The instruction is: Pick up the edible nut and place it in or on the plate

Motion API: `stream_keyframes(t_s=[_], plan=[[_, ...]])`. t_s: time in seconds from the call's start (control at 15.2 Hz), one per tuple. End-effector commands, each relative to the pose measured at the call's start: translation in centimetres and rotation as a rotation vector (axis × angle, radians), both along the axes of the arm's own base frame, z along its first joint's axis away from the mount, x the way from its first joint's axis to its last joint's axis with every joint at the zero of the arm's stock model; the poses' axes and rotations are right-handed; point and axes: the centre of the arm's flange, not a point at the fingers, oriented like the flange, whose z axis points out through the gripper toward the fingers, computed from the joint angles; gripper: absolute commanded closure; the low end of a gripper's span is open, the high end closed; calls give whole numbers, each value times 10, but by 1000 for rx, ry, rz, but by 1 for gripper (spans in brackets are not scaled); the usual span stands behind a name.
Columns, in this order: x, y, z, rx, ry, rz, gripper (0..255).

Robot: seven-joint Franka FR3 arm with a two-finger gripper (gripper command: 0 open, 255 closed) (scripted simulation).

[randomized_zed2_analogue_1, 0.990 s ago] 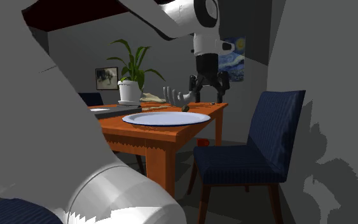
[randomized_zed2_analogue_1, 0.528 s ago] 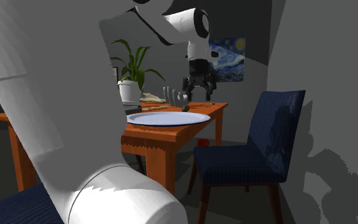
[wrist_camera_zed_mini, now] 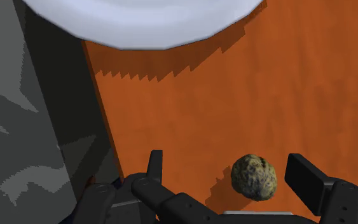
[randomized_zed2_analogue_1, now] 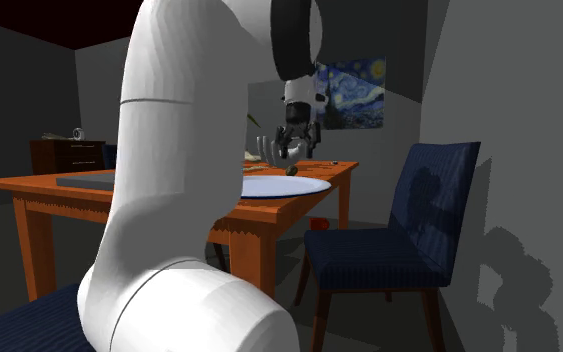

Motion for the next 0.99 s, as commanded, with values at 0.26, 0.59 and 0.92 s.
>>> stream_keyframes(t_s=[0.26,0.59,0.92], plan=[[30,45,-13,-8,51,25,0],[25,43,-39,-8,51,25,0],[25,43,-42,-8,51,25,0]])
